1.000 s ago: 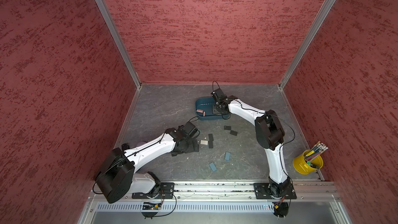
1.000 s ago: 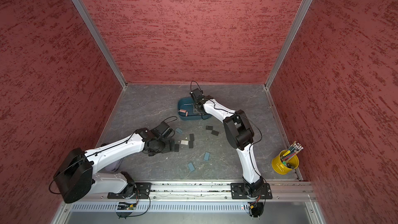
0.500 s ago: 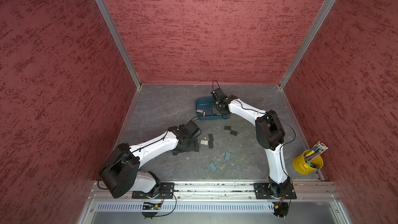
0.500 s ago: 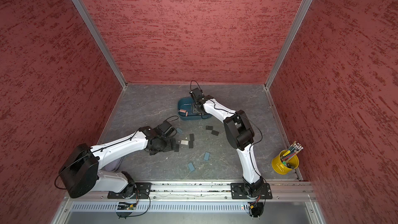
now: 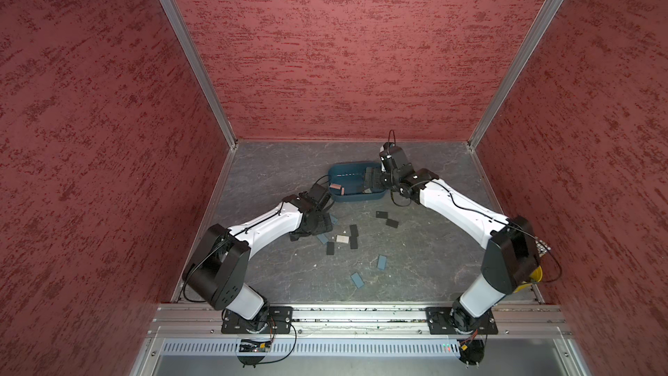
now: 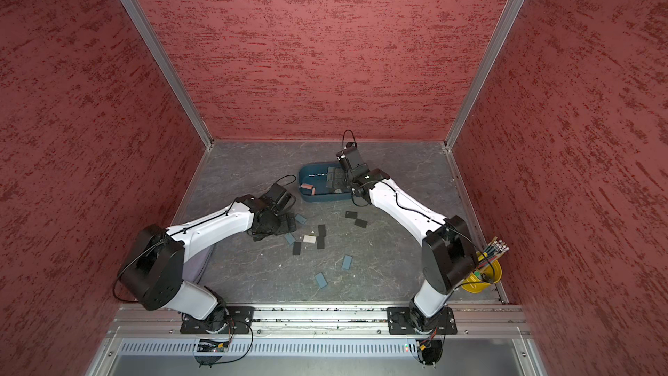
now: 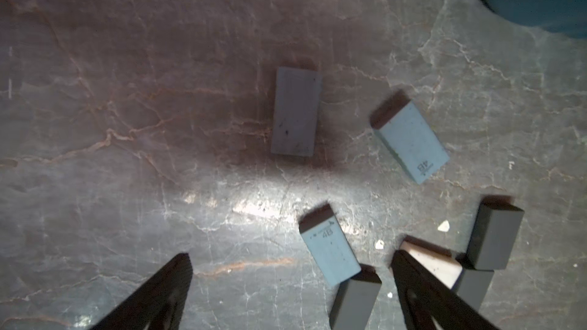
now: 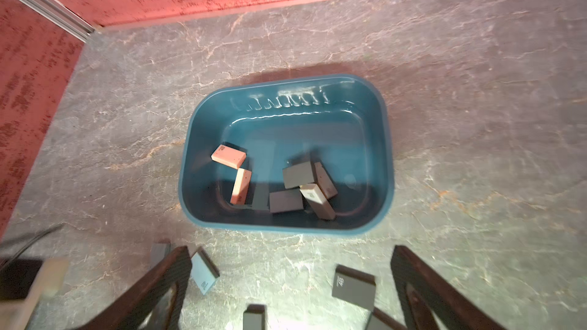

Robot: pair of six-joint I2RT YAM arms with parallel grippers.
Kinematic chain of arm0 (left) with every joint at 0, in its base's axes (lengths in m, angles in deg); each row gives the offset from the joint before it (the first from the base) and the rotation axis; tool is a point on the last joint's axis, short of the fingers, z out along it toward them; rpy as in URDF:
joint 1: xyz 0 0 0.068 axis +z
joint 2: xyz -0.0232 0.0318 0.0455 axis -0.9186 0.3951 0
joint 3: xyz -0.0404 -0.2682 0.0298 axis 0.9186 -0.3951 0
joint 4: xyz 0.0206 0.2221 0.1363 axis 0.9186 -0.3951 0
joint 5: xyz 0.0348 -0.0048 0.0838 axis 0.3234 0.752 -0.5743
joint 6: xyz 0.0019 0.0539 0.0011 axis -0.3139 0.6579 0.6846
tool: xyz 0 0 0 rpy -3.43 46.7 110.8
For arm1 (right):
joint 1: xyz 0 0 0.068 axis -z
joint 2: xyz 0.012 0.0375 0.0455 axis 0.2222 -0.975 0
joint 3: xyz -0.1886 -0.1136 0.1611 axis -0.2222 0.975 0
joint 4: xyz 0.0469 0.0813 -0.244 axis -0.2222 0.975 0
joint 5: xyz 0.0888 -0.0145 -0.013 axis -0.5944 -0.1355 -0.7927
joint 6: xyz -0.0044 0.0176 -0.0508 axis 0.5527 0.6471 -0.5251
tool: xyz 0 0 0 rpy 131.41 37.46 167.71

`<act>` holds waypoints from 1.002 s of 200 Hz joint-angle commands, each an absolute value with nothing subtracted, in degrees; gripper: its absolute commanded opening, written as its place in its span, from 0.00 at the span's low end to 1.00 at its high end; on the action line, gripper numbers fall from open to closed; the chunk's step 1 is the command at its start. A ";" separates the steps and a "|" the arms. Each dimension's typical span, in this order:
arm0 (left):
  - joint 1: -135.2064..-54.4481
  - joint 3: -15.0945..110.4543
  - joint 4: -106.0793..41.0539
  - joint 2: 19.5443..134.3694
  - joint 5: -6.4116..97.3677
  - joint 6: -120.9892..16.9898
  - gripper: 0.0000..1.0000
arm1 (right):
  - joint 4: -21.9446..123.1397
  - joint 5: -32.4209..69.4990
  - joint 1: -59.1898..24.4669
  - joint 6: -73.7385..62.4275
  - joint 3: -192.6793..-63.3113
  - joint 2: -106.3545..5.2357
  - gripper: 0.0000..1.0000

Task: Put the eraser in the storage box
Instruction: Pick up the eraser from the center of the board.

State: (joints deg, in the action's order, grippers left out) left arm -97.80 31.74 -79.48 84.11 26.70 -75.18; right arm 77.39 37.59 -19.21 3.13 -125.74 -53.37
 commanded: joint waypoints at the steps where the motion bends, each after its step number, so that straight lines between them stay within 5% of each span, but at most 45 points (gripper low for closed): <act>1: -96.13 34.00 -77.86 86.26 25.43 -72.85 1.00 | 73.87 36.87 -19.17 4.29 -120.96 -48.27 0.99; 89: -92.48 38.25 -75.46 95.03 25.34 -69.24 0.84 | 67.17 34.96 -19.45 5.02 -102.70 -30.41 0.99; 139: -92.22 39.74 -75.32 96.83 25.43 -68.44 0.65 | 65.45 33.88 -19.76 5.96 -99.61 -28.23 0.99; 200: -92.35 38.09 -74.43 97.29 25.95 -68.76 0.55 | 65.60 33.70 -20.15 6.49 -99.80 -28.58 0.99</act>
